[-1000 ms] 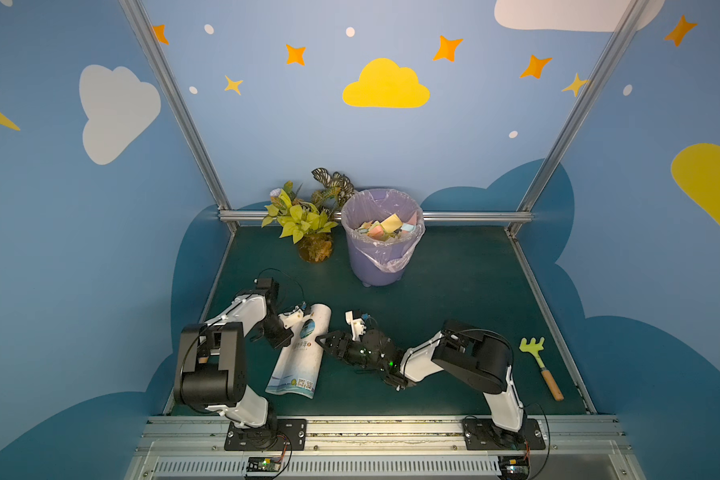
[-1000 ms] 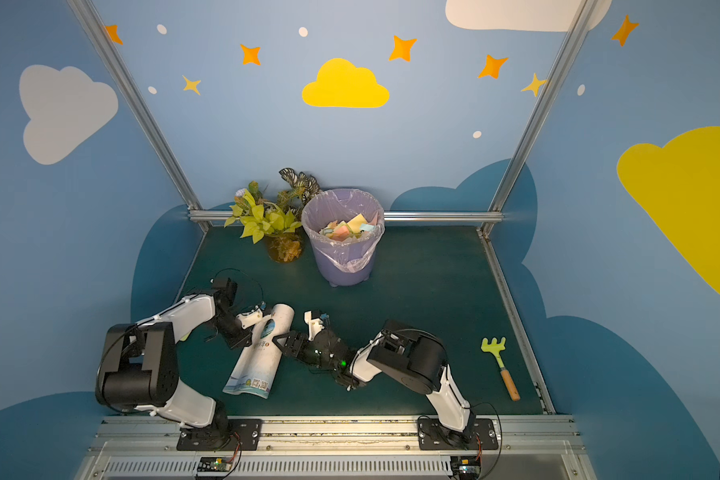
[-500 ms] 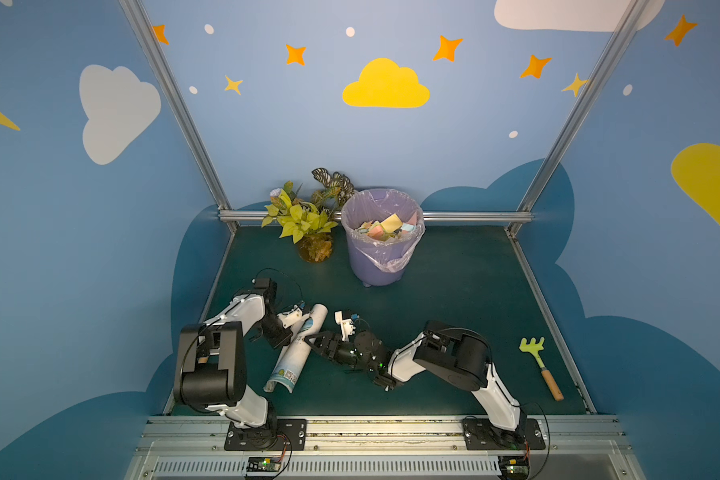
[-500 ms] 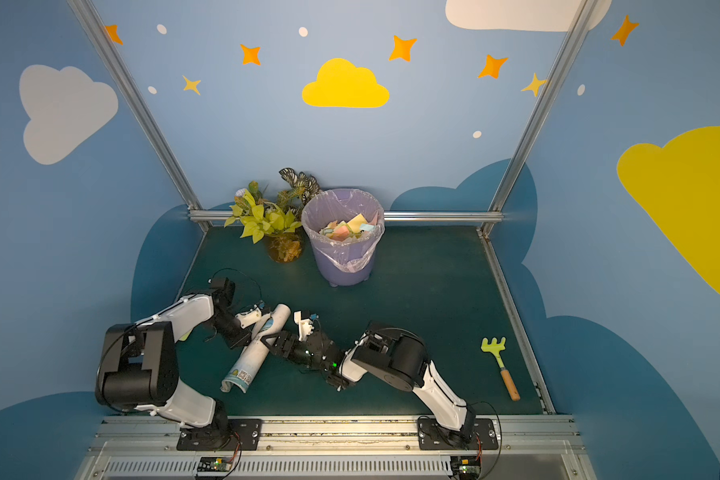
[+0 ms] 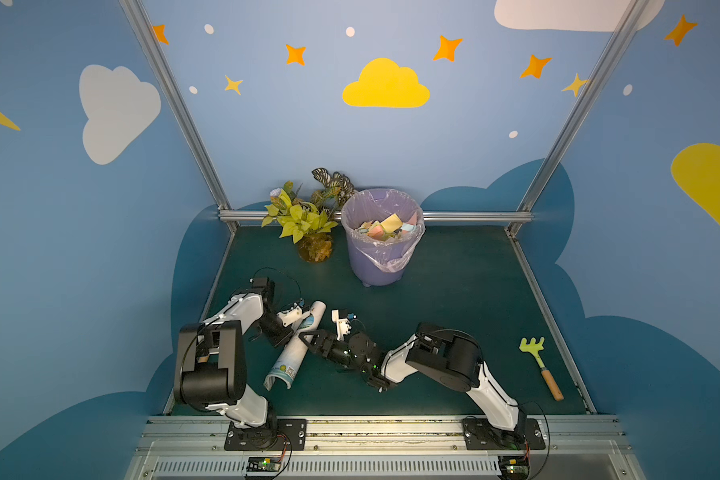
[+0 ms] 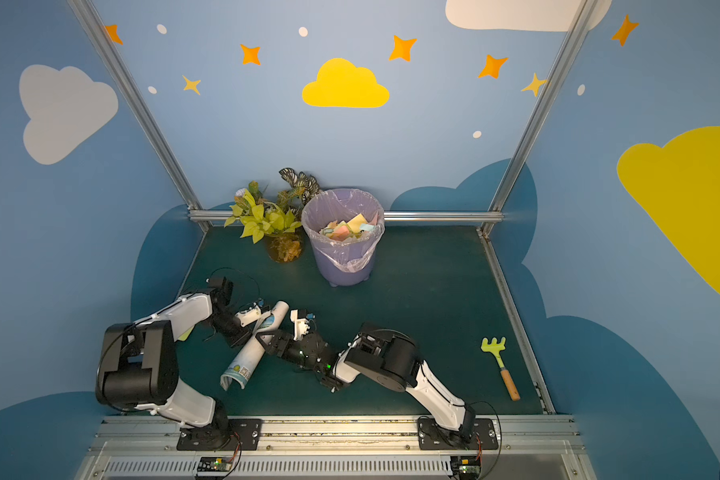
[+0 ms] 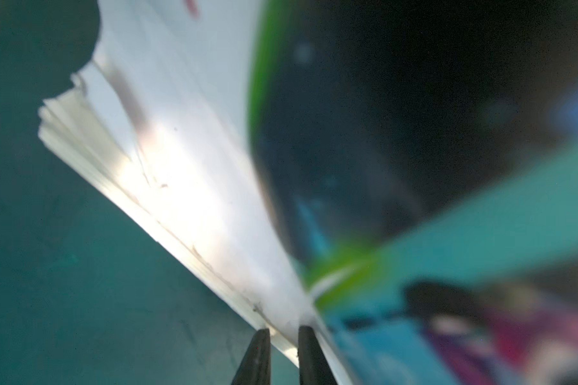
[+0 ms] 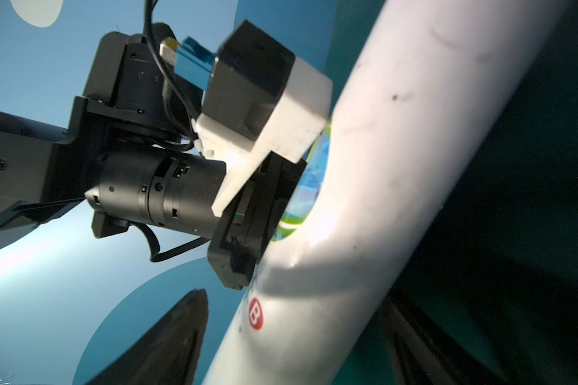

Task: Peel off the used sticky note
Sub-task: Adjust the book at the center of the board.

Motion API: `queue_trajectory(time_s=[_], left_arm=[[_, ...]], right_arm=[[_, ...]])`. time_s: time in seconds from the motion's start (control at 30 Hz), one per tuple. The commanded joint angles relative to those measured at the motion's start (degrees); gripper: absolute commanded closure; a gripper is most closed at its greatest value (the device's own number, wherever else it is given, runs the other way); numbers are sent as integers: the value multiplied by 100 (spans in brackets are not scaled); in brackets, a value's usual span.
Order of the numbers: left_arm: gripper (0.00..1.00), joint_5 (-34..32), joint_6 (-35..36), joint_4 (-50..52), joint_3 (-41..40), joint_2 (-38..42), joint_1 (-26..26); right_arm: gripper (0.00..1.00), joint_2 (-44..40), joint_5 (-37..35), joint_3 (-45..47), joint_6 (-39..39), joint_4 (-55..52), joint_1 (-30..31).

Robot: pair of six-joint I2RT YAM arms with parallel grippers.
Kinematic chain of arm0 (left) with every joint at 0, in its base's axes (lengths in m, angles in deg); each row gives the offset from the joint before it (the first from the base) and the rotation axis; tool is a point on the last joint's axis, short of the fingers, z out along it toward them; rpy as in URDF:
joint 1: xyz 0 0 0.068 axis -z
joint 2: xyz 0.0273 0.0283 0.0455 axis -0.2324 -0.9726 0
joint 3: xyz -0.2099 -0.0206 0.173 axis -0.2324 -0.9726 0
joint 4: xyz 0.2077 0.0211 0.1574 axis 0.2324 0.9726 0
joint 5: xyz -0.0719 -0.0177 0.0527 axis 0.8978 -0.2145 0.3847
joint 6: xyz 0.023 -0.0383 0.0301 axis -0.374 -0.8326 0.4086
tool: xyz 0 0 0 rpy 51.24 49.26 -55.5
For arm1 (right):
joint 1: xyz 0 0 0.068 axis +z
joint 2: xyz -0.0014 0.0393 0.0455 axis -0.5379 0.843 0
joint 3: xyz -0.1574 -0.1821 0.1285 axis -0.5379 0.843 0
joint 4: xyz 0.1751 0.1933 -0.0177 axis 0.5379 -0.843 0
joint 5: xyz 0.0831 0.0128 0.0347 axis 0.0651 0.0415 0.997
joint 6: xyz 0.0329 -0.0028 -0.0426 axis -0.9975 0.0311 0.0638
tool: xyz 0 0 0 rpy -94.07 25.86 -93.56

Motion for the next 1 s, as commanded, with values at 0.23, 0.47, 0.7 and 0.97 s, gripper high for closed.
queue_trajectory(time_s=[0.23,0.47,0.7,0.97], left_arm=[[79,631,57,418,14,-151,18],[79,923,80,693,-12,232,96],[78,1198,-51,936,177,804,54],[76,1577,-223,1159,315,1306,0]], right_arm=[[36,-574,-1028,531,289,622,49],[76,-583,-1210,807,66,624,34],[90,-1410,-1443,1875,550,544,40],[100,-4499,-1979,2419,1560,-4929,68]])
